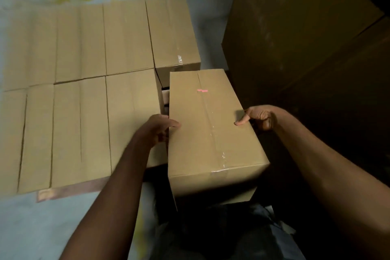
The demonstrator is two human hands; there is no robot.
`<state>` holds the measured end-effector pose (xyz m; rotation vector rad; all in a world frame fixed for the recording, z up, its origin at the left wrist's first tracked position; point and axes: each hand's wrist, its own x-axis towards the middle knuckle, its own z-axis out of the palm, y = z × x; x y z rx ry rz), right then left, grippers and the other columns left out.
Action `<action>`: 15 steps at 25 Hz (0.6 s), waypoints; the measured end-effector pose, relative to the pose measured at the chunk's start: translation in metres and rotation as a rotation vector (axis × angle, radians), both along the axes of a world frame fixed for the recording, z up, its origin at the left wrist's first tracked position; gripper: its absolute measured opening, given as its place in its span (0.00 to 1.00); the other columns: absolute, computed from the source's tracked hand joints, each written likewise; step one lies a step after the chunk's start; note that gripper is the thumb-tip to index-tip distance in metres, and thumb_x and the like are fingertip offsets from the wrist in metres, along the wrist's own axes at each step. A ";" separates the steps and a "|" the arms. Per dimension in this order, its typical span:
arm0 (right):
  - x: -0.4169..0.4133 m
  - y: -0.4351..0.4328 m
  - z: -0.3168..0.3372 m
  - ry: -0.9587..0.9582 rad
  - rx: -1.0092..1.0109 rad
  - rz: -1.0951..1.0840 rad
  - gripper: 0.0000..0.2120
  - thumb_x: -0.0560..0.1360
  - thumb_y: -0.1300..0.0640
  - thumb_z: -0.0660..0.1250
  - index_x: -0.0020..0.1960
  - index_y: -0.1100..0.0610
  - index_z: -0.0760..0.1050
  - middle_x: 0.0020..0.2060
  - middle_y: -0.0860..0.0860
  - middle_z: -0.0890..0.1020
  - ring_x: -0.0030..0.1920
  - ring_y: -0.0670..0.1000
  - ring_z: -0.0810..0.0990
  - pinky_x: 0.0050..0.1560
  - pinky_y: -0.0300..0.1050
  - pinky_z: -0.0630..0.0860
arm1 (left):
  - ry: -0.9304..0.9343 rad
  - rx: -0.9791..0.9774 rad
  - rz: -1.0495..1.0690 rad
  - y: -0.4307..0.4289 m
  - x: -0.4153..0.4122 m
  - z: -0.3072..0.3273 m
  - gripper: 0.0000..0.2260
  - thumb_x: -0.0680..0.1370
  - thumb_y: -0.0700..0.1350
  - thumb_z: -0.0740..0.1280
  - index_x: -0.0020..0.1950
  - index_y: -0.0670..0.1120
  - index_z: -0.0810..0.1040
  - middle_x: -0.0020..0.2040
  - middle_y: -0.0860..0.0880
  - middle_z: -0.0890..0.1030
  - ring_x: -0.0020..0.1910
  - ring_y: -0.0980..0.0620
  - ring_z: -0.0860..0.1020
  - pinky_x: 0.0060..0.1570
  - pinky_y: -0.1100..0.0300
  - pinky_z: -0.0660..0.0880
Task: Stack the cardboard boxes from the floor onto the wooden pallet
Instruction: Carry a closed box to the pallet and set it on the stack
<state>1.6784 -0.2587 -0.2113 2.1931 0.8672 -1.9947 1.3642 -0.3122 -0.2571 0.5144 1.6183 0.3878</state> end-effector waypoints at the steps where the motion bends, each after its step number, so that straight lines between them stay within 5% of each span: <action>1: 0.006 0.007 -0.011 0.001 -0.006 0.034 0.16 0.69 0.66 0.79 0.53 0.63 0.77 0.51 0.58 0.80 0.48 0.56 0.78 0.49 0.50 0.75 | -0.006 -0.025 0.009 -0.001 0.007 -0.010 0.09 0.71 0.37 0.77 0.50 0.41 0.83 0.47 0.39 0.83 0.44 0.43 0.80 0.46 0.51 0.77; 4: 0.029 0.032 -0.072 0.063 -0.047 0.184 0.47 0.44 0.56 0.90 0.62 0.65 0.80 0.59 0.61 0.83 0.61 0.61 0.80 0.70 0.60 0.72 | 0.008 -0.071 0.078 -0.002 0.019 -0.037 0.14 0.70 0.37 0.78 0.54 0.39 0.82 0.52 0.34 0.83 0.47 0.41 0.79 0.51 0.43 0.78; 8: 0.015 0.042 -0.093 0.041 0.020 0.180 0.24 0.67 0.69 0.79 0.61 0.61 0.76 0.55 0.60 0.81 0.54 0.60 0.79 0.52 0.58 0.79 | 0.069 -0.039 0.110 0.012 0.018 -0.069 0.15 0.72 0.33 0.77 0.57 0.40 0.80 0.46 0.42 0.83 0.44 0.45 0.80 0.44 0.52 0.78; 12: 0.001 0.057 -0.149 0.049 0.089 0.070 0.30 0.66 0.72 0.78 0.63 0.57 0.73 0.57 0.59 0.81 0.52 0.56 0.79 0.49 0.54 0.80 | 0.127 -0.007 0.193 0.031 0.005 -0.108 0.21 0.70 0.30 0.78 0.61 0.41 0.79 0.49 0.40 0.84 0.39 0.47 0.81 0.36 0.58 0.80; 15: -0.013 0.063 -0.190 0.060 0.112 0.011 0.33 0.66 0.74 0.78 0.66 0.58 0.72 0.57 0.60 0.82 0.50 0.54 0.79 0.47 0.50 0.79 | 0.173 -0.012 0.248 0.042 -0.010 -0.141 0.27 0.67 0.32 0.81 0.65 0.41 0.80 0.53 0.40 0.86 0.46 0.43 0.84 0.49 0.49 0.83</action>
